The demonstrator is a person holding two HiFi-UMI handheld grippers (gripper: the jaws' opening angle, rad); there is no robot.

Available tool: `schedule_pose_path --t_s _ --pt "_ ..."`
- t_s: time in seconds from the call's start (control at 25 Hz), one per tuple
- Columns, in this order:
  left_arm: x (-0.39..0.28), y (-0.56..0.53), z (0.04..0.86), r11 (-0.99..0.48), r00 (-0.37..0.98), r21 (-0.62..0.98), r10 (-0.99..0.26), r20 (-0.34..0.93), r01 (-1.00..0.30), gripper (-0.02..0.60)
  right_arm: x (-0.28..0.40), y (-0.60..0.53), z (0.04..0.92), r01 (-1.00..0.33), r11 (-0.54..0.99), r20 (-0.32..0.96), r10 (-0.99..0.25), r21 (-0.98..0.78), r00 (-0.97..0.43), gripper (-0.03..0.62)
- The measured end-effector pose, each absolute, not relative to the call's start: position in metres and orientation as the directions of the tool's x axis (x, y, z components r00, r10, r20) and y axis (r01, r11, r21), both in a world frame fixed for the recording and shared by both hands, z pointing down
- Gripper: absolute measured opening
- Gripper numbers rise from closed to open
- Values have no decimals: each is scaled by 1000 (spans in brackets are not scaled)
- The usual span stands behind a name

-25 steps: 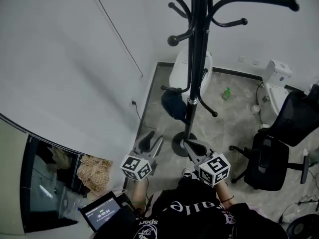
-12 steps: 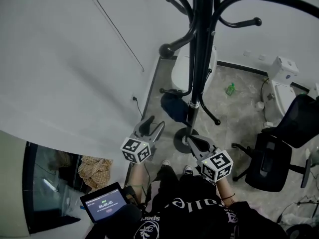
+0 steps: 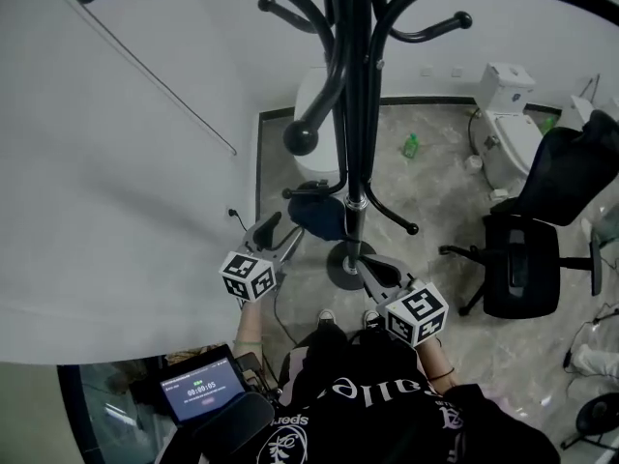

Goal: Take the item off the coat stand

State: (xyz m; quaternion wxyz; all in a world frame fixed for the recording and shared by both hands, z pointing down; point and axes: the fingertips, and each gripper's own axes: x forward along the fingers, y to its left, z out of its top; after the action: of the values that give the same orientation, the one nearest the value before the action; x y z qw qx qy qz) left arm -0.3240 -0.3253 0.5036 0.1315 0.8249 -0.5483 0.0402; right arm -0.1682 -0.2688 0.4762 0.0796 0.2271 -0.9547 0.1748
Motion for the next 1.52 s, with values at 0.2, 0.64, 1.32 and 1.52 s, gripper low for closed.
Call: schedule_pose_path --t_s 0.2,0.64,1.32,1.52 --pt "-321 -344 502 -518 551 220 -824 134 -827 281 -165 -268 484 -545 783 257 -484 -299 -836 18" --pt "-310 -363 518 -629 684 310 -721 107 -712 98 -147 -263 491 -680 673 284 -617 -292 -733 18" --pt "-315 -336 449 -613 642 285 -766 10 -737 11 -148 -274 501 -661 686 290 -595 -304 -750 18" --pt "-321 -324 432 -566 585 238 -811 12 -789 11 -145 -278 497 -626 718 279 -561 -305 -779 18"
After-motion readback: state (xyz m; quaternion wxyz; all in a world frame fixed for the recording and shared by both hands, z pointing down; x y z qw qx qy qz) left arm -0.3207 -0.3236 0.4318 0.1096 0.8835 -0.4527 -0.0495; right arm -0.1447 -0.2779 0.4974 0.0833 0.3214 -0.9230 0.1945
